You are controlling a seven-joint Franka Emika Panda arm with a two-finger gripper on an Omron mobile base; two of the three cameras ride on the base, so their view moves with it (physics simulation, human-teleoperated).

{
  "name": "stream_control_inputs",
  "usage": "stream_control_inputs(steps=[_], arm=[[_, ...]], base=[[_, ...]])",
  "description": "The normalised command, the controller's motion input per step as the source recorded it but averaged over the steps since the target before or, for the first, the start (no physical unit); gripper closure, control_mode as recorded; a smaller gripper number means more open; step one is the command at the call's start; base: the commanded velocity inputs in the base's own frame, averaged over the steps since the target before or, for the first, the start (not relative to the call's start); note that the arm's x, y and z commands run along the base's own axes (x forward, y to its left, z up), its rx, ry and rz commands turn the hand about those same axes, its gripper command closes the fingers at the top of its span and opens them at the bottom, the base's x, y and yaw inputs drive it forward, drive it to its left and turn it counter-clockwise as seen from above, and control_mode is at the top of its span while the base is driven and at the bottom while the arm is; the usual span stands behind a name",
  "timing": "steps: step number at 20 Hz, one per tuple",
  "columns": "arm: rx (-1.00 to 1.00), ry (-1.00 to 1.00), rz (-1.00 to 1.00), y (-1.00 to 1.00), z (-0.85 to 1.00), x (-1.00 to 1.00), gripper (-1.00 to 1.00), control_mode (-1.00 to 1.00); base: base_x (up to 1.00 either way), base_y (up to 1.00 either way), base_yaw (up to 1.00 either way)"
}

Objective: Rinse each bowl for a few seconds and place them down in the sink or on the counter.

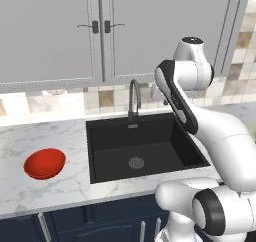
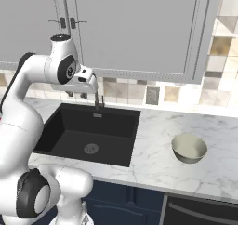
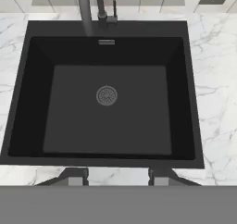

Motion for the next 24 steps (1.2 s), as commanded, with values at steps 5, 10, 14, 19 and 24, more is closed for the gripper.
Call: stream_control_inputs(steps=[5,10,14,19,24], arm=[[0.0,-0.05,0.0,0.03,0.0,-0.17,-1.0,-1.0],[0.0,-0.11,0.0,0.0,0.0,-0.4,-1.0,-1.0],[0.0,-0.16,0.0,-0.04,0.0,-0.34,-1.0,-1.0],[-0.01,-0.19,0.0,-0.09,-0.01,-0.23,-1.0,-1.0],[-0.04,-0.22,0.0,-0.15,-0.1,-0.09,-1.0,-1.0]], base=[[0.0,0.0,0.0],[0.0,0.0,0.0],[0.0,0.0,0.0],[0.0,0.0,0.0],[0.0,0.0,0.0]])
